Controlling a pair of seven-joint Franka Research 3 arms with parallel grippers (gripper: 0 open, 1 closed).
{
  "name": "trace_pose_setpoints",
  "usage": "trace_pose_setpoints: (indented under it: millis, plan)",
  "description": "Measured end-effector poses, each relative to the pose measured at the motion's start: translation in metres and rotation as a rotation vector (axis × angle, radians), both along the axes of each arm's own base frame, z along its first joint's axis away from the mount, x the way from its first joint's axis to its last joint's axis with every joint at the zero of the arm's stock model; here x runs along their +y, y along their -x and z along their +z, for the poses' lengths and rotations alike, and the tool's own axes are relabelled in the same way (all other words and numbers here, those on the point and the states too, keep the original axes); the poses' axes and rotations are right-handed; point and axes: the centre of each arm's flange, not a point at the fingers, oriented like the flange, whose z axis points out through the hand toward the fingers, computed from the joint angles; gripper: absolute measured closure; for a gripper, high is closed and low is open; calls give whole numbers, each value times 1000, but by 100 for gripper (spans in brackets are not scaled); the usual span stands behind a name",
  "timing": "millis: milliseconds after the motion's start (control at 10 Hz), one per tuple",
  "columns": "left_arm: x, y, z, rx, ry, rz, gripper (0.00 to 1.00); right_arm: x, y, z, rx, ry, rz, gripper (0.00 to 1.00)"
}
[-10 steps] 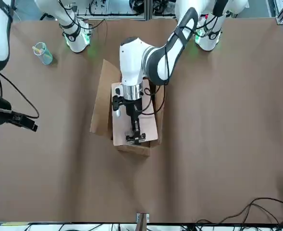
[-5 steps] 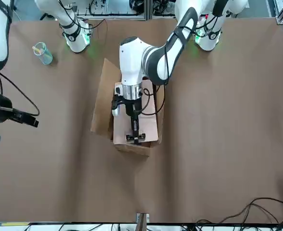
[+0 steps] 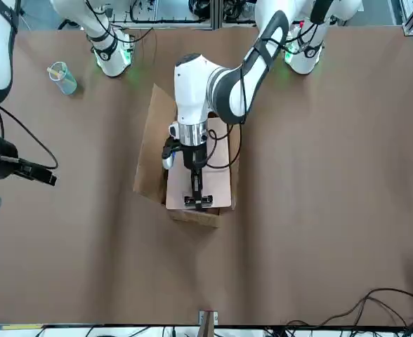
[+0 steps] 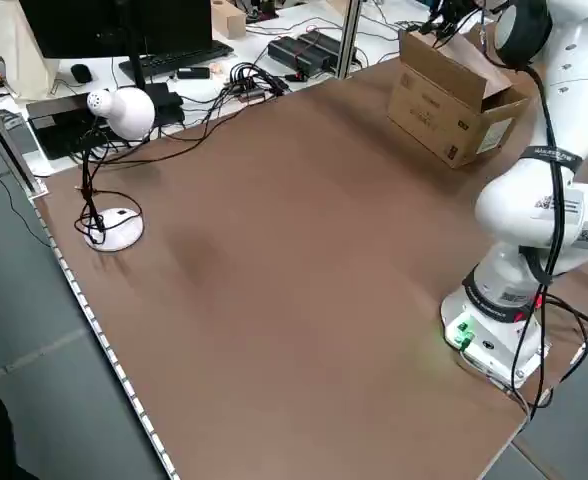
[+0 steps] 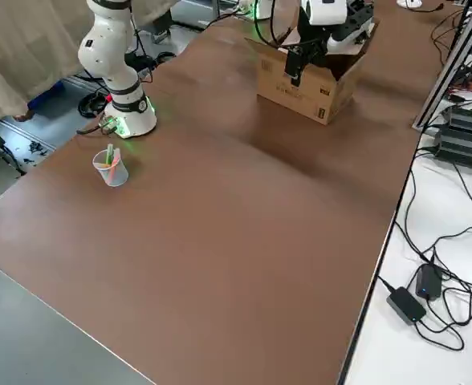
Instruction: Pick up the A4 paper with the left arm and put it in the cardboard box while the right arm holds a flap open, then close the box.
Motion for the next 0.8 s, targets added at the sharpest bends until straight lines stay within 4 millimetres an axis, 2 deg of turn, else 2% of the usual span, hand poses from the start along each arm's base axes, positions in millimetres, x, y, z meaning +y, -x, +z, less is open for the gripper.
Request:
trace_pose_setpoints:
  millis: [800]
  plan:
    - [-12,13,-12,13,-15,-23,91,-10,0,0,0,1,-14,0]
